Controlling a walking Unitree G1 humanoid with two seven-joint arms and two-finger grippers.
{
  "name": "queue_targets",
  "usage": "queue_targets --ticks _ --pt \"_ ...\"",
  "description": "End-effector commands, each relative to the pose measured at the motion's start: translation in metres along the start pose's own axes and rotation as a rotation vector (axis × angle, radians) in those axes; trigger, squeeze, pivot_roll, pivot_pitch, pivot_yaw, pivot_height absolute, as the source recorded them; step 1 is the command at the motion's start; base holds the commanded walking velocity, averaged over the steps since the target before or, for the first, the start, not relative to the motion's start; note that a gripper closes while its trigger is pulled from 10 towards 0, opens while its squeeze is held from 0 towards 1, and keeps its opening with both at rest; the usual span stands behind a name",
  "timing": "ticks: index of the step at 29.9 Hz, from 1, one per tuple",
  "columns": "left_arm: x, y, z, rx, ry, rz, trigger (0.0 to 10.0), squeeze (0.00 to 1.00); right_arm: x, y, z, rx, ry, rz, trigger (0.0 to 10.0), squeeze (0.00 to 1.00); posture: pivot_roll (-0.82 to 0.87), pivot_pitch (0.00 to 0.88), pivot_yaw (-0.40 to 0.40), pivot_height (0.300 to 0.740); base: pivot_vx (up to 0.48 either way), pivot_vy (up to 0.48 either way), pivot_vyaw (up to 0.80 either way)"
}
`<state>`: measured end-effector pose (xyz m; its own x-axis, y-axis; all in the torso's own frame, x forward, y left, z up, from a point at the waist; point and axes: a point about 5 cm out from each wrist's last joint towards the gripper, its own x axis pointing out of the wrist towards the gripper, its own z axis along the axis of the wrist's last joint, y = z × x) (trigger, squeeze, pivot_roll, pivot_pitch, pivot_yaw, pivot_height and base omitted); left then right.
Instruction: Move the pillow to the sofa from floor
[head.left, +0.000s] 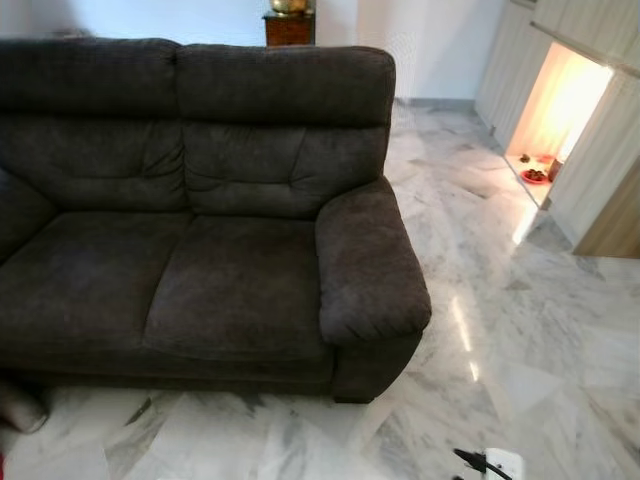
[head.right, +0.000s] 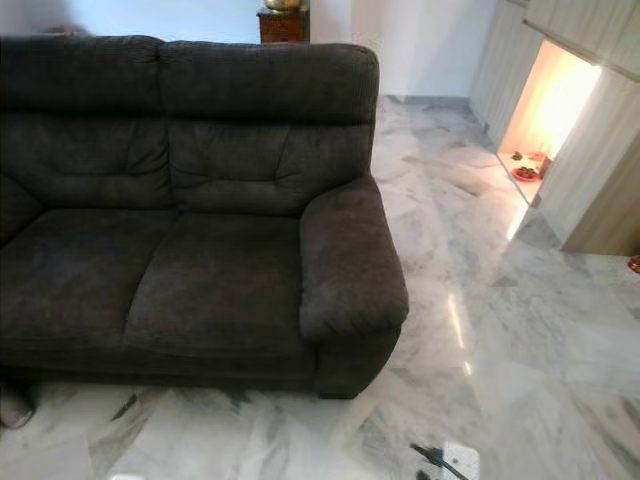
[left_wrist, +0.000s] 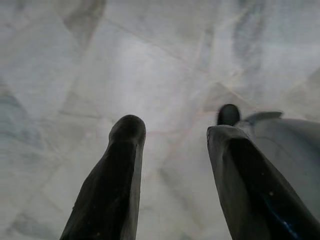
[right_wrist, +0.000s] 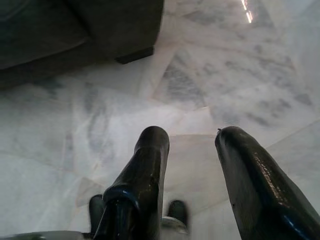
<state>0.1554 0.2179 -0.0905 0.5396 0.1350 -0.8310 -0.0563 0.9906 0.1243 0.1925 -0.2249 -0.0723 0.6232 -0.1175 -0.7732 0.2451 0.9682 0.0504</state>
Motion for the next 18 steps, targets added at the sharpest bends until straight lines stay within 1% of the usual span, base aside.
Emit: queue_targets --ticks 1,11,12,18 --pt "-0.0072 0.0240 -0.0221 -0.242 0.025 0.074 10.0 0.00 -0.0005 0.0214 -0.0176 -0.055 0.121 0.124 10.0 0.00 0.16 0.000 -0.007 0.740 0.000 0.480 0.00" --pt "-0.0076 0.0291 -0.0217 -0.240 0.024 0.088 10.0 0.00 -0.0006 0.0254 -0.0195 -0.044 0.122 0.130 10.0 0.00 0.19 0.000 0.008 0.740 0.000 0.480 0.00" --pt "-0.0077 0.0290 -0.0218 -0.246 0.023 0.092 10.0 0.00 -0.0010 0.0246 -0.0214 -0.048 0.131 0.129 10.0 0.00 0.21 0.000 -0.010 0.740 0.000 0.480 0.00" --pt "-0.0075 0.0280 -0.0217 -0.257 0.020 0.096 10.0 0.00 -0.0013 0.0227 -0.0221 -0.059 0.134 0.127 10.0 0.00 0.22 0.000 -0.015 0.740 0.000 0.480 0.00"
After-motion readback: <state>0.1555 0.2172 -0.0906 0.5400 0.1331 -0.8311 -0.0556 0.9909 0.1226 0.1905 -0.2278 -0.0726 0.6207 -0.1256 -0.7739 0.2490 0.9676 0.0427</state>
